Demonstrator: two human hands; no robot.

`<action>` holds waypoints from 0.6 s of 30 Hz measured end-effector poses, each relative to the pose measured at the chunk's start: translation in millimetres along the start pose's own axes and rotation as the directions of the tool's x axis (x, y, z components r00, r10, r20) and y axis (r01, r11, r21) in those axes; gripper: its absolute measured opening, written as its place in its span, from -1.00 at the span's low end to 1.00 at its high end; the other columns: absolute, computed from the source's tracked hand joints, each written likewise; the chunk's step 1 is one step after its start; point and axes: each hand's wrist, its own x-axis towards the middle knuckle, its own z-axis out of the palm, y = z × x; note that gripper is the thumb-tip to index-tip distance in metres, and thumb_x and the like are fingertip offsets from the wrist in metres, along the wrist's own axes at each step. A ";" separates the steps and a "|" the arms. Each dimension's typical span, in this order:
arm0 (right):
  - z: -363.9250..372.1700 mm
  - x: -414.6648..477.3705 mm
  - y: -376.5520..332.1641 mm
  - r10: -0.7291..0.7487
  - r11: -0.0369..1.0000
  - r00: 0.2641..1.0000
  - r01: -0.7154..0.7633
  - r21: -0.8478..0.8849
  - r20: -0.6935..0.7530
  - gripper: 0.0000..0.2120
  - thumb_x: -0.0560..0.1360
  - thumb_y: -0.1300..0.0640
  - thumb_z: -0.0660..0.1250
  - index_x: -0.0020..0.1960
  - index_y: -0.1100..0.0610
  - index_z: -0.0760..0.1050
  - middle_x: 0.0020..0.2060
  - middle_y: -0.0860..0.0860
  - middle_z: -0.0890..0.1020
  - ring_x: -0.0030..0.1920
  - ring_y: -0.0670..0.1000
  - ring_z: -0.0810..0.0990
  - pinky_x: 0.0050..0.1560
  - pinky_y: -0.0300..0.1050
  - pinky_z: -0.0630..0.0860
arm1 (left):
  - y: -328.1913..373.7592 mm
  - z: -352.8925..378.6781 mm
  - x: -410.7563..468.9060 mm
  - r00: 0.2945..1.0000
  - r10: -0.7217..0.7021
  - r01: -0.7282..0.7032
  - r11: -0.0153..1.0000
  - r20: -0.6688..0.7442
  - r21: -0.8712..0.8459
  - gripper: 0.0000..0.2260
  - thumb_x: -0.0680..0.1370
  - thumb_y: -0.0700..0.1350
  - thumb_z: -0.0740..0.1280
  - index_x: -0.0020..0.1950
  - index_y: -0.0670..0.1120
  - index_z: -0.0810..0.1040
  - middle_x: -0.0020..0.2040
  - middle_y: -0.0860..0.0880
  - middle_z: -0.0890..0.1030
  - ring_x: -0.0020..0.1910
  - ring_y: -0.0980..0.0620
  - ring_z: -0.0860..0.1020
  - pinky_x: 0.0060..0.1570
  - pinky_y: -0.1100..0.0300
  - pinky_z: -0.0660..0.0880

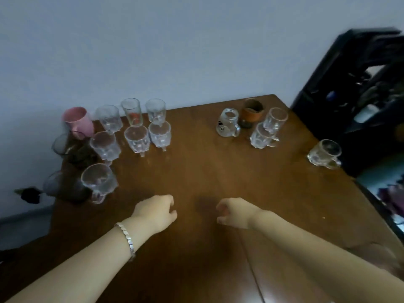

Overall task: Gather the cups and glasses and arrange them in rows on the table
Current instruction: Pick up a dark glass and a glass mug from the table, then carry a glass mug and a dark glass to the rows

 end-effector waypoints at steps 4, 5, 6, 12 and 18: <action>-23.2 -52.4 106.0 0.050 0.998 0.993 -0.045 0.045 -0.105 -0.59 0.52 -0.01 0.29 0.33 0.06 0.40 0.23 0.04 0.55 0.20 0.07 0.53 0.20 -0.06 0.49 | 95.2 33.3 8.5 0.995 0.080 -0.077 0.996 0.055 -0.043 -0.67 0.58 0.03 0.22 0.33 0.01 0.42 0.21 0.00 0.58 0.09 0.05 0.58 0.00 0.20 0.53; -29.5 -65.9 134.7 0.068 0.996 0.988 -0.061 0.058 -0.140 -0.60 0.51 -0.01 0.30 0.32 0.05 0.41 0.22 0.04 0.56 0.20 0.06 0.54 0.20 -0.07 0.49 | 119.1 41.6 10.0 0.993 0.096 -0.092 0.994 0.065 -0.054 -0.67 0.58 0.03 0.22 0.33 0.00 0.42 0.21 0.00 0.58 0.09 0.05 0.58 0.01 0.21 0.53; -35.2 -79.7 163.4 0.087 0.994 0.981 -0.075 0.076 -0.175 -0.60 0.51 0.00 0.30 0.32 0.05 0.42 0.23 0.03 0.55 0.20 0.05 0.53 0.21 -0.08 0.48 | 142.8 49.5 11.2 0.992 0.108 -0.103 0.992 0.069 -0.067 -0.67 0.58 0.03 0.22 0.33 0.00 0.43 0.22 0.00 0.58 0.10 0.05 0.58 0.01 0.21 0.53; -31.3 -152.4 308.1 0.148 0.988 0.977 -0.138 0.076 -0.151 -0.37 0.39 -0.17 0.40 0.40 -0.10 0.27 0.35 -0.03 0.34 0.32 0.03 0.39 0.31 -0.10 0.43 | 258.5 91.2 14.2 0.991 0.129 -0.124 0.984 0.036 -0.131 -0.70 0.59 0.00 0.22 0.31 0.02 0.44 0.23 0.04 0.58 0.12 0.07 0.58 -0.03 0.25 0.51; 18.4 -162.3 356.8 0.106 0.987 0.982 -0.122 -0.100 -0.154 -0.12 0.27 -0.13 0.45 0.45 -0.16 0.03 0.23 0.01 0.33 0.13 0.14 0.53 0.04 -0.07 0.52 | 301.2 115.4 1.5 0.998 0.063 -0.059 0.988 0.023 -0.142 -0.71 0.58 0.00 0.23 0.29 0.03 0.46 0.21 0.05 0.58 0.12 0.09 0.57 0.09 0.18 0.55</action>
